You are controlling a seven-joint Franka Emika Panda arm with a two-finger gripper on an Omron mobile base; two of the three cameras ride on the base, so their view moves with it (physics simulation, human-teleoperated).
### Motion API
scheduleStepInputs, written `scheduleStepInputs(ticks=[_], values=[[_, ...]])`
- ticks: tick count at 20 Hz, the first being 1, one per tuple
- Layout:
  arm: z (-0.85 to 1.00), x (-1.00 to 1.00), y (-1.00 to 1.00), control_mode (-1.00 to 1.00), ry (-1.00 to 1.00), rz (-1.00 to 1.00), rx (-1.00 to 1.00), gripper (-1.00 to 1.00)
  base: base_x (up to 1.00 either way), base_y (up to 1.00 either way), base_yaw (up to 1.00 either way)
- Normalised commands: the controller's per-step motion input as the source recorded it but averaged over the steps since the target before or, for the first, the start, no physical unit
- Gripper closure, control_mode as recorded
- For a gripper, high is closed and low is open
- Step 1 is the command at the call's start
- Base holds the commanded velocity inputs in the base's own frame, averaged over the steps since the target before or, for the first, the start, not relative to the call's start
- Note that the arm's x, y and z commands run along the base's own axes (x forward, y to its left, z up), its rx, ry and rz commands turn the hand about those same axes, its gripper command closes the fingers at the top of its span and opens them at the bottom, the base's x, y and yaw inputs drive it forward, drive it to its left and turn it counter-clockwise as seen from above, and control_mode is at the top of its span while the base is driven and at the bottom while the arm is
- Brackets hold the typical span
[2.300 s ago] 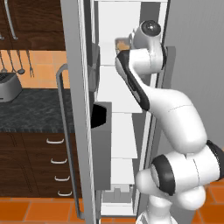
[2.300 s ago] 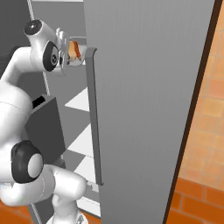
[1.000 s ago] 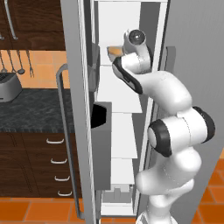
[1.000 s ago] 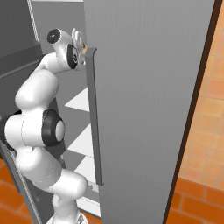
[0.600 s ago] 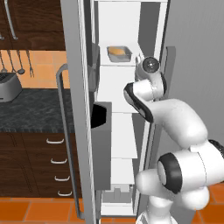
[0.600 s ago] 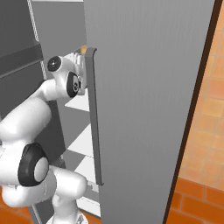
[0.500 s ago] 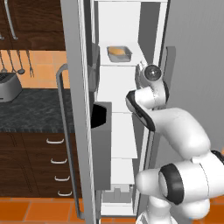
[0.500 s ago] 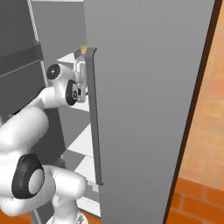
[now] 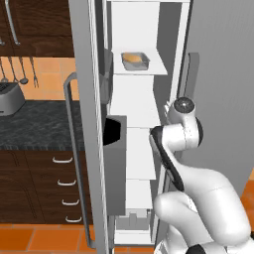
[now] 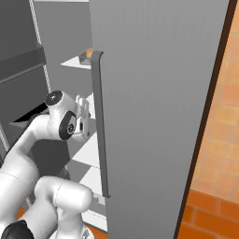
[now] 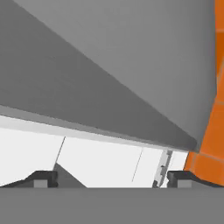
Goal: Take the meat container that has the shrimp and place it on the second highest rack of the freezer. Then take the vegetable container that has the carrot and squash and place it on the highest rack of the freezer.
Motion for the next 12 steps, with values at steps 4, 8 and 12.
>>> scheduleStepInputs(ticks=[4,8,12], values=[[-0.49,-1.0,-0.57,-1.0,0.21,0.08,-0.01,-1.0,0.0,0.0,0.0],[-0.35,-1.0,-0.37,-1.0,-0.15,0.03,0.01,-1.0,0.0,0.0,0.0],[-0.23,-0.45,-0.2,1.0,0.02,0.0,0.0,-1.0,-0.24,-0.48,0.01]])
